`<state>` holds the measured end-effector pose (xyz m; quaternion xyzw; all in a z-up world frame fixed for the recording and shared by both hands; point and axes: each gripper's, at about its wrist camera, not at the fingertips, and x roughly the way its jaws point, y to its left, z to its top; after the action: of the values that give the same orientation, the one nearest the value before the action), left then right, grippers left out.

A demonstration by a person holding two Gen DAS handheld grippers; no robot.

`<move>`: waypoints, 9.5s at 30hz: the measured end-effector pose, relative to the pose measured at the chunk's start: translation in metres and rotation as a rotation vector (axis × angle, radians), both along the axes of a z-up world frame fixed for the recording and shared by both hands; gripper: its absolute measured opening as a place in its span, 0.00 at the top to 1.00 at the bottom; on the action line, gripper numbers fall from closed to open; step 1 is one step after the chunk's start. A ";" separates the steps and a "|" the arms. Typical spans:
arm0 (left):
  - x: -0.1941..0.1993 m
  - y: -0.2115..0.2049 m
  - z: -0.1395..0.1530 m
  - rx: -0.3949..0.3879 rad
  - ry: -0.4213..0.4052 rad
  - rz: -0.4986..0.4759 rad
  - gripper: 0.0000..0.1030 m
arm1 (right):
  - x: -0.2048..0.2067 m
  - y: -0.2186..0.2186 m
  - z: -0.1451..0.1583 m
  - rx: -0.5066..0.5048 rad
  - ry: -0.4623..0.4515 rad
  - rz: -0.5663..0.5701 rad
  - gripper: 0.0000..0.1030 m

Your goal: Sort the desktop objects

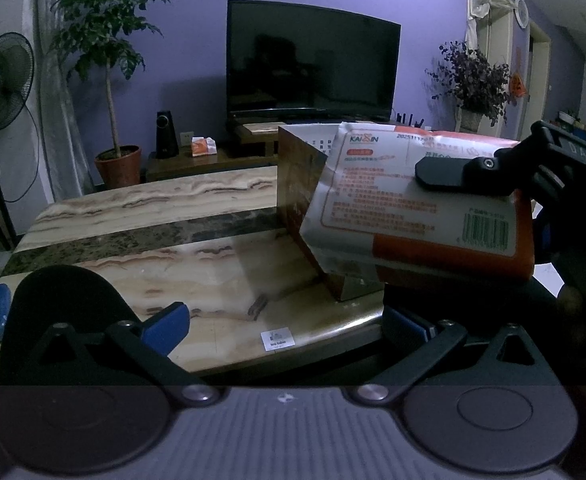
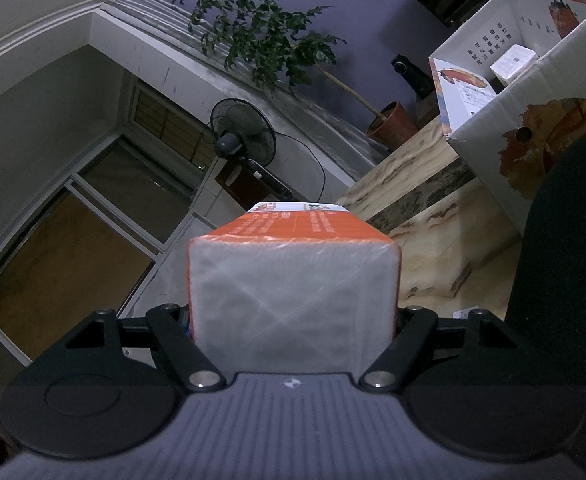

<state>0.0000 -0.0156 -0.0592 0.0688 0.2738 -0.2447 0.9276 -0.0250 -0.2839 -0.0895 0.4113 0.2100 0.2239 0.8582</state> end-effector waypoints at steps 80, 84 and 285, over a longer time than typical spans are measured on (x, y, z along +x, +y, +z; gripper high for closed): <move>0.002 -0.003 -0.004 0.031 0.016 0.004 0.01 | -0.001 0.002 0.000 -0.010 0.010 -0.002 0.24; 0.002 -0.003 -0.004 0.033 0.017 0.003 0.01 | -0.002 0.001 -0.001 -0.010 0.010 -0.002 0.24; 0.016 -0.018 -0.019 0.197 0.130 0.090 0.01 | 0.003 0.005 -0.007 -0.009 0.028 0.013 0.24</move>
<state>0.0156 -0.0332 -0.0778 0.1312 0.3589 -0.1784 0.9067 -0.0224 -0.2794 -0.0962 0.4091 0.2259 0.2225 0.8556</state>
